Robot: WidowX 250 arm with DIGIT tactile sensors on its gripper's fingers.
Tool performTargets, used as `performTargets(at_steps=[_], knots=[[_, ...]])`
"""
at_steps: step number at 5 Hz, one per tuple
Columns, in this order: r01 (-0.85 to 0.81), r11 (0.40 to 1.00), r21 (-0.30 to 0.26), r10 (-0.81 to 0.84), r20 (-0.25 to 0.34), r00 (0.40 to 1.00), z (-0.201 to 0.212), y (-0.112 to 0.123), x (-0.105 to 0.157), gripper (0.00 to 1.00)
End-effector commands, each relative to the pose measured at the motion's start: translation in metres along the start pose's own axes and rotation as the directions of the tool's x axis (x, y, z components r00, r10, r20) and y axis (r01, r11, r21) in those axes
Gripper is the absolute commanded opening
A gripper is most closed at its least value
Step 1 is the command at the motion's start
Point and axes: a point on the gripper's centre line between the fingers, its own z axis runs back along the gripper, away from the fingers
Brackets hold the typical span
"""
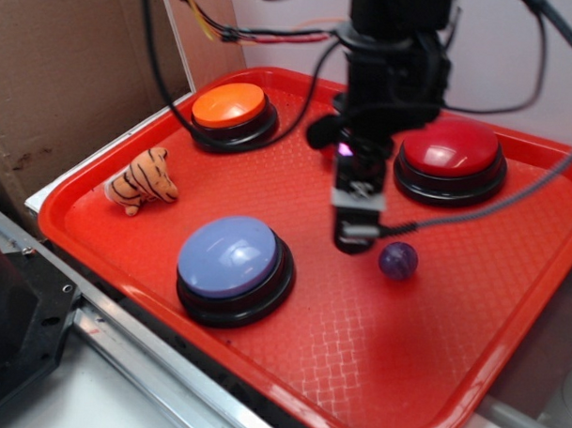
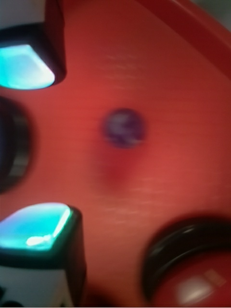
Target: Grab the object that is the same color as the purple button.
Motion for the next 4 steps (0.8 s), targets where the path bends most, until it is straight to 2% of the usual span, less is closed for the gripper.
performTargets(at_steps=[1,2,4], knots=[[0.066,0.998,0.011,-0.066,0.011,0.998,0.002,-0.03,0.011,1.0],[0.063,0.998,0.002,-0.063,-0.013,0.998,-0.005,-0.029,0.008,1.0],[0.016,1.0,-0.022,-0.016,-0.018,1.0,-0.013,-0.014,-0.002,1.0]])
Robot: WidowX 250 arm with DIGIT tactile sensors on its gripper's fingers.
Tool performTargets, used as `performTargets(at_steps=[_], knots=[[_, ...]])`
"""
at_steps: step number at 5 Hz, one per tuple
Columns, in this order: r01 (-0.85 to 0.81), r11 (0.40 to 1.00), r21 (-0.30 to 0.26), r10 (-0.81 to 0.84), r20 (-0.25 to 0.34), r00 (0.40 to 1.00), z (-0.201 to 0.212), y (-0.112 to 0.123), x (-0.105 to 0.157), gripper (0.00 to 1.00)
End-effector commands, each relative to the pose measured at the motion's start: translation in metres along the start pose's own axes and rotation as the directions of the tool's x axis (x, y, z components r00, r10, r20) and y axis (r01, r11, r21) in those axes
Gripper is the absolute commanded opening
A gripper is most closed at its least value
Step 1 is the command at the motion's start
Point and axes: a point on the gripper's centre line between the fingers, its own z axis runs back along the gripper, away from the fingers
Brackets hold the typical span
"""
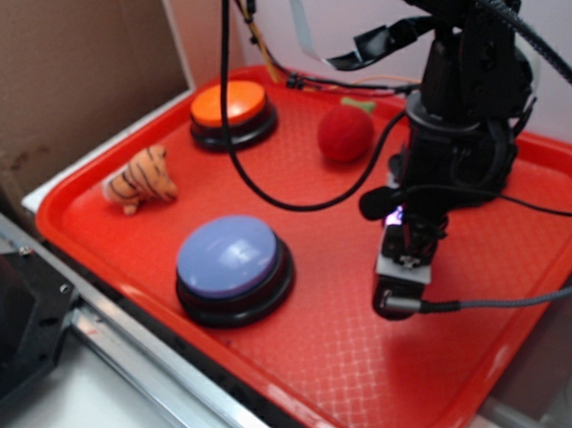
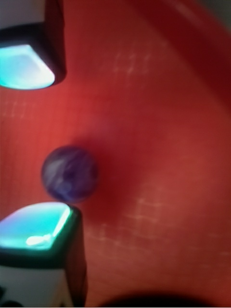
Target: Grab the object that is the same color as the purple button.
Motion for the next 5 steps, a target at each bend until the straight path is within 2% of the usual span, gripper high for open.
performTargets(at_steps=[1,2,3,4,5], knots=[[-0.019,0.999,-0.041,0.02,0.044,0.999,-0.001,-0.007,-0.004,1.0],[0.0,0.998,-0.068,0.001,0.013,1.0,-0.01,-0.011,0.007,0.36],[-0.03,0.997,-0.078,0.029,-0.024,0.999,-0.018,-0.017,0.007,0.0],[-0.043,0.997,-0.059,0.041,-0.027,0.999,-0.015,-0.019,0.007,0.0],[-0.089,0.996,-0.022,0.089,-0.011,0.996,0.007,-0.02,-0.003,0.0]])
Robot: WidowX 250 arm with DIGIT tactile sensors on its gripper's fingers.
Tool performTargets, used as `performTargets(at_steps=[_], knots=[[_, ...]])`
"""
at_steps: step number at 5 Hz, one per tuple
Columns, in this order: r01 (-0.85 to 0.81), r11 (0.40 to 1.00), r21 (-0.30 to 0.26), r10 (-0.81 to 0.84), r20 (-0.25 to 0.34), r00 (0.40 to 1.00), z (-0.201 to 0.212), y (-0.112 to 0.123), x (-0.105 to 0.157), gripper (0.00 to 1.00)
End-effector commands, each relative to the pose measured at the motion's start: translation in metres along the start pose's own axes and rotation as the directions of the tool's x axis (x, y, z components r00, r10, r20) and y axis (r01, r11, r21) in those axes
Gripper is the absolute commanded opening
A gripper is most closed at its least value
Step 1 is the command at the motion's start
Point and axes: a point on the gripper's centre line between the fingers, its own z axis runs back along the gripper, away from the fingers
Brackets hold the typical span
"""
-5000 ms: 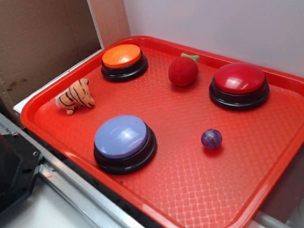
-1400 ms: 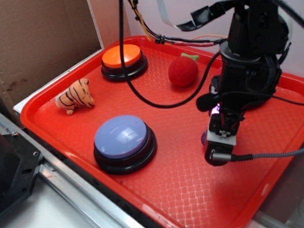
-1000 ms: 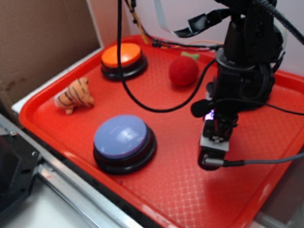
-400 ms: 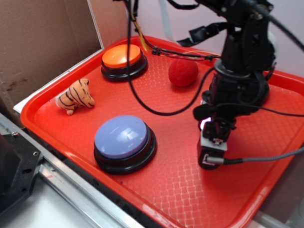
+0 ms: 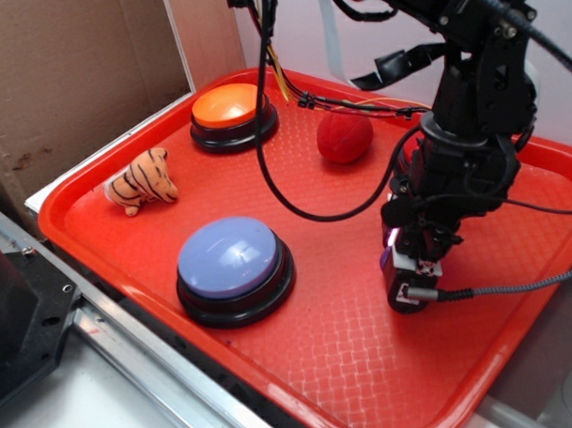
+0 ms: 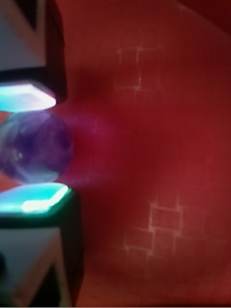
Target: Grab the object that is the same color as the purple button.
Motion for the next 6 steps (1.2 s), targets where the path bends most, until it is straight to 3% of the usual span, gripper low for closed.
performTargets(at_steps=[1,2,3,4,5,6], knots=[[-0.281,0.959,0.047,0.269,0.17,0.948,0.065,-0.033,-0.049,0.0],[-0.486,0.872,-0.058,0.48,0.29,0.828,0.106,-0.032,-0.08,0.0],[-0.683,0.725,-0.094,0.662,0.37,0.652,0.145,-0.04,-0.114,0.0],[-0.76,0.644,-0.094,0.723,0.4,0.563,0.189,-0.05,-0.136,0.0],[-0.775,0.631,-0.049,0.725,0.395,0.565,0.235,-0.061,-0.152,0.0],[-0.771,0.636,-0.042,0.723,0.381,0.576,0.283,-0.07,-0.163,0.0]])
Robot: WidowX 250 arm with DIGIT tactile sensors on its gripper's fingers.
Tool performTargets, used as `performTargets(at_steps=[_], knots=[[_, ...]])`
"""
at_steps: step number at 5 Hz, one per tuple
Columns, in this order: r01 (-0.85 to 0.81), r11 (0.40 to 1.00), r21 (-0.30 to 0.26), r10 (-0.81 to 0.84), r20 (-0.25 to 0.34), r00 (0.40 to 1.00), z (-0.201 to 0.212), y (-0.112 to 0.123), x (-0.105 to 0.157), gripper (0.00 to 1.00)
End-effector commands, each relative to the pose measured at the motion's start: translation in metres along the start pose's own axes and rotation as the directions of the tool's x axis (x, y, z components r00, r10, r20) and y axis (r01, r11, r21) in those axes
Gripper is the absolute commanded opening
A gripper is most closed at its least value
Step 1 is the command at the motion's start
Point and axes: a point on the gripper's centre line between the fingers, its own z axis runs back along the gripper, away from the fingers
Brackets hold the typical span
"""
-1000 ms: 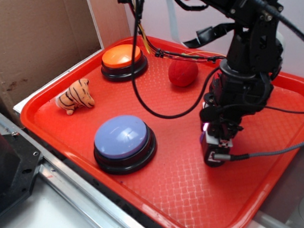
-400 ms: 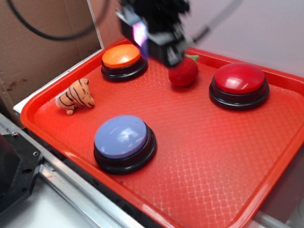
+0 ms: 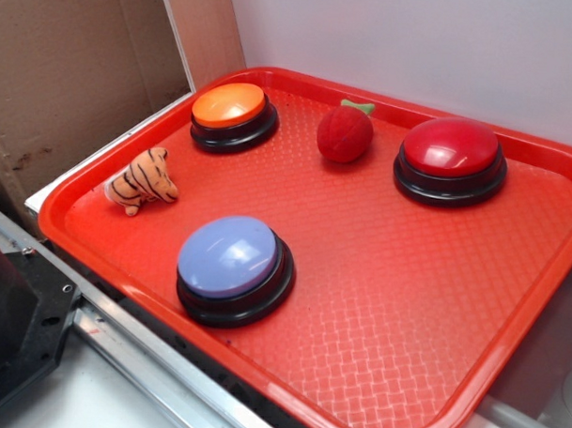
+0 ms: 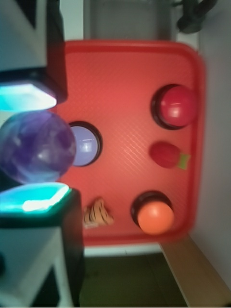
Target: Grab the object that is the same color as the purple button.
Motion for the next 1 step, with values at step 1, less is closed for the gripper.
performTargets(at_steps=[1], knots=[[0.0,1.0,-0.031,0.001,0.018,1.0,0.0633,-0.0218,-0.0192,0.0]])
